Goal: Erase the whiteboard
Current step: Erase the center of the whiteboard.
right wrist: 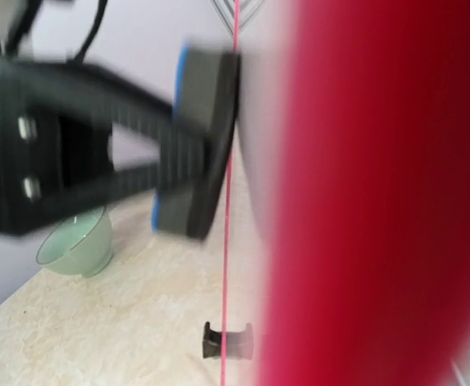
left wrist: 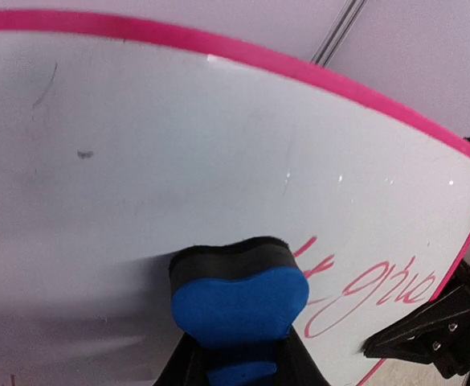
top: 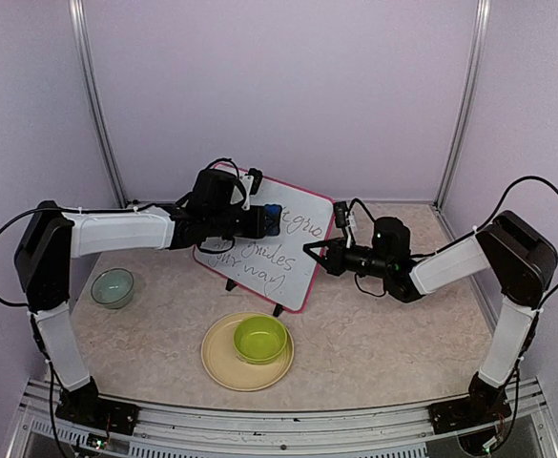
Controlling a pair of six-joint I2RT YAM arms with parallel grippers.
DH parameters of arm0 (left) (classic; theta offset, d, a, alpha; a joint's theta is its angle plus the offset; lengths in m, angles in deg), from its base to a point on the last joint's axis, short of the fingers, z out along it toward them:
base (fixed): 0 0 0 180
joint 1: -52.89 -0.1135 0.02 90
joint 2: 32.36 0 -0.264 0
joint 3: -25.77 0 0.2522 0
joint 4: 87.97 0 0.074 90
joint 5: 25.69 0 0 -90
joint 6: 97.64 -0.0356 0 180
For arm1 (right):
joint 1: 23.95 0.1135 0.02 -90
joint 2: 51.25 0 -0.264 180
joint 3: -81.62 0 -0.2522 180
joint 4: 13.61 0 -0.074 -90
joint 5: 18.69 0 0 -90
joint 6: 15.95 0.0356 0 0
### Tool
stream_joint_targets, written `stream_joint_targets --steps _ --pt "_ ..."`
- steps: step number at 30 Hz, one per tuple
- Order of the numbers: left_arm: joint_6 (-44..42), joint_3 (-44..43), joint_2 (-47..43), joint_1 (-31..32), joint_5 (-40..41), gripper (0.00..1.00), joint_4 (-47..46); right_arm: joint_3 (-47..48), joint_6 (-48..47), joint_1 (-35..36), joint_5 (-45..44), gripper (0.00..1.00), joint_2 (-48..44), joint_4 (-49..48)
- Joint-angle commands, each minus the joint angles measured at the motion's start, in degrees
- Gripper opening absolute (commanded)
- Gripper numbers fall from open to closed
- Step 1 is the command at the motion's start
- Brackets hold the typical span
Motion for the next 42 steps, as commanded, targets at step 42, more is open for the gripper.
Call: stream_joint_targets --steps 42 --pt "1.9 3.5 1.5 0.5 0.8 0.04 2.1 -4.4 -15.4 5.0 7.5 0.0 7.7 25.9"
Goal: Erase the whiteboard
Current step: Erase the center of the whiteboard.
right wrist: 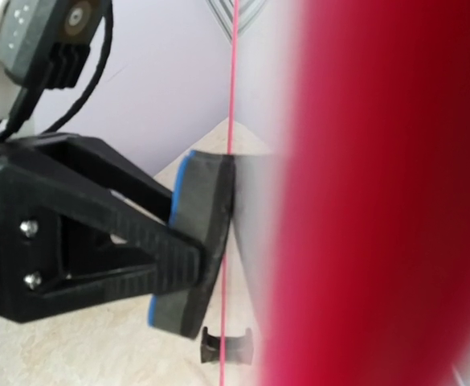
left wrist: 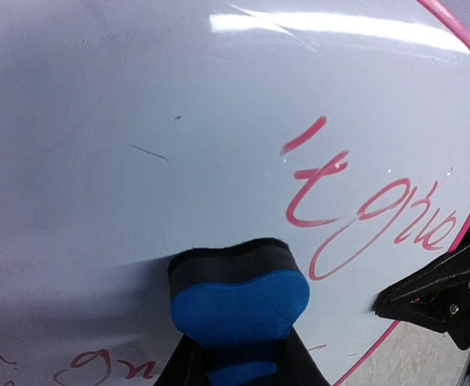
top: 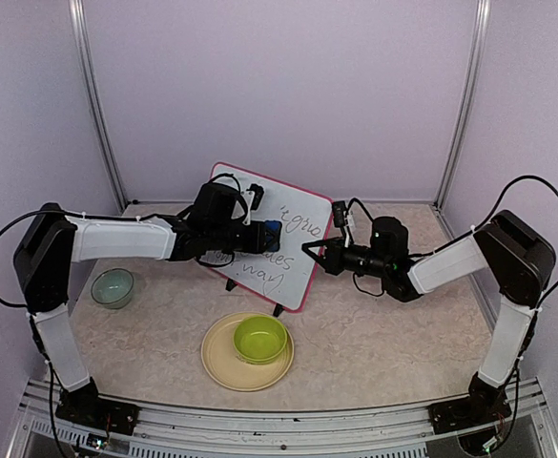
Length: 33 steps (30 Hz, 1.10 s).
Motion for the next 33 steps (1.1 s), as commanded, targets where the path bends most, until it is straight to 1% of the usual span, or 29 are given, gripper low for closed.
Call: stream_joint_targets --steps 1,5,8,11,20,23,27,33 --pt "-0.6 -5.7 2.8 -0.7 1.0 0.04 6.6 -5.2 -15.8 4.7 8.1 0.0 6.7 25.9" --pt "-2.2 -12.8 4.3 -0.7 0.8 0.04 9.2 -5.4 -15.9 4.8 7.8 0.0 6.4 26.0" --pt "-2.1 -14.6 4.6 -0.7 0.4 0.04 9.1 -5.5 -16.0 4.8 7.7 0.0 6.3 26.1" --pt "-1.5 -12.2 4.4 -0.5 -0.2 0.04 7.9 -5.5 -15.9 4.8 7.8 0.0 6.1 26.1" --pt "1.9 1.6 1.8 0.2 -0.3 0.04 2.1 -4.9 -16.0 4.8 8.5 0.0 6.0 26.4" --pt "2.1 2.9 1.6 0.2 0.0 0.04 1.9 -4.8 -16.2 4.8 8.5 0.0 5.9 26.5" --pt "1.6 -0.4 2.0 0.3 -0.1 0.04 3.6 -4.7 -16.3 4.8 8.5 0.0 5.8 26.6" --pt "0.2 -10.5 3.5 0.4 1.0 0.04 8.0 -4.7 -16.4 4.8 8.4 0.0 5.7 26.6"
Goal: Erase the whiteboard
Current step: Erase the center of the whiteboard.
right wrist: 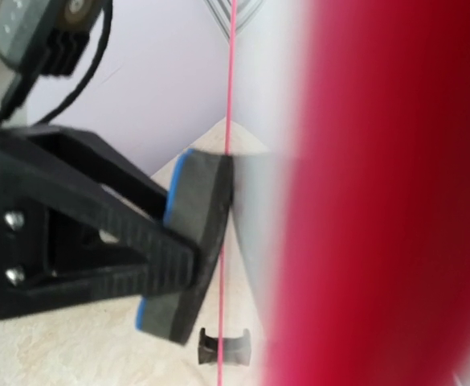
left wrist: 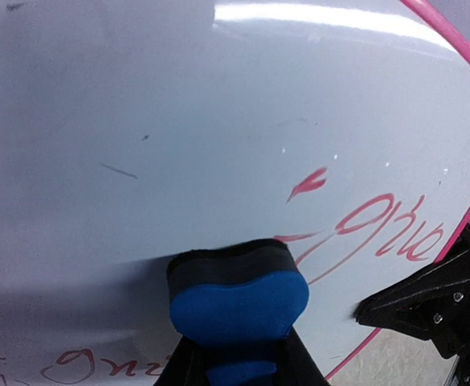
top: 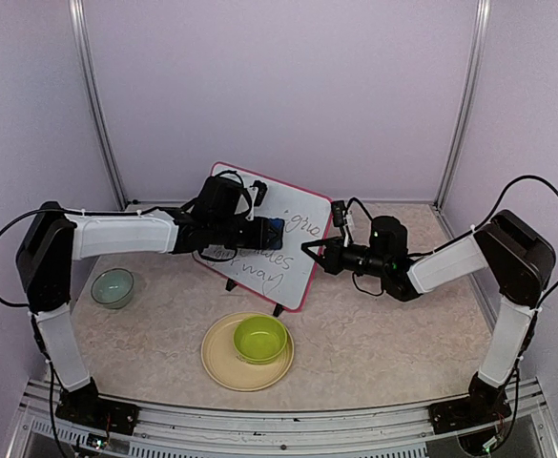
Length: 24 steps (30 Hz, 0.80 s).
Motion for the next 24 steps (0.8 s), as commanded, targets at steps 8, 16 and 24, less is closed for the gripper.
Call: stream_joint_targets --steps 8,16,24 --pt "-0.3 -5.8 3.5 0.2 1.0 0.04 2.0 -5.0 -16.1 4.6 8.4 0.0 6.0 26.1" --pt "2.6 5.1 1.7 1.1 0.8 0.04 -2.6 -4.3 -16.2 4.6 8.7 0.0 6.5 26.6" --pt "1.3 -0.2 2.5 1.4 1.6 0.04 0.2 -4.1 -16.2 4.6 8.7 0.0 6.2 26.9"
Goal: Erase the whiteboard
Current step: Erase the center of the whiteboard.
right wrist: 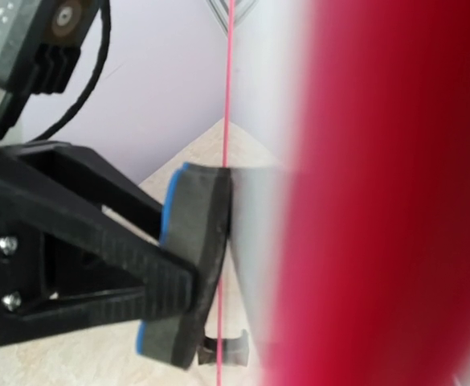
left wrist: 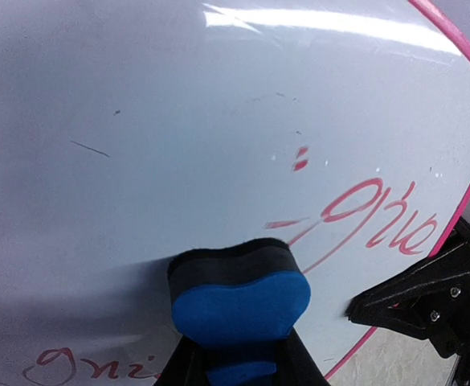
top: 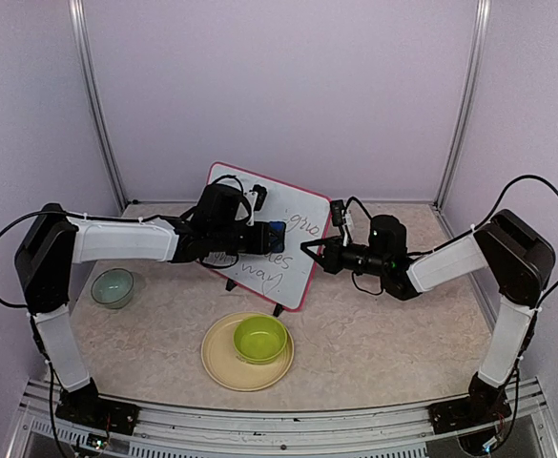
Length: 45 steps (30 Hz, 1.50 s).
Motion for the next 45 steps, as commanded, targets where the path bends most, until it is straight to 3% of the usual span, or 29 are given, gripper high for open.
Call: stream_joint_targets --steps 1,7,17,28,45 --pt "-0.8 -5.4 3.1 0.3 1.2 0.04 6.7 -4.8 -15.9 4.6 8.5 0.0 6.1 26.1" --pt "-2.3 -13.0 4.5 0.2 2.5 0.04 10.2 -4.8 -16.1 4.6 8.0 0.0 5.9 26.5" --pt "-1.6 -8.4 3.2 0.0 2.9 0.04 8.9 -4.5 -16.2 4.6 8.3 0.0 6.1 26.5" --pt "-2.3 -20.3 5.0 -3.0 3.4 0.05 11.8 -4.3 -16.3 4.6 8.0 0.0 6.5 26.7" --pt "-2.3 -4.8 4.0 0.7 5.5 0.05 11.3 -3.9 -16.2 4.6 8.1 0.0 7.0 27.1"
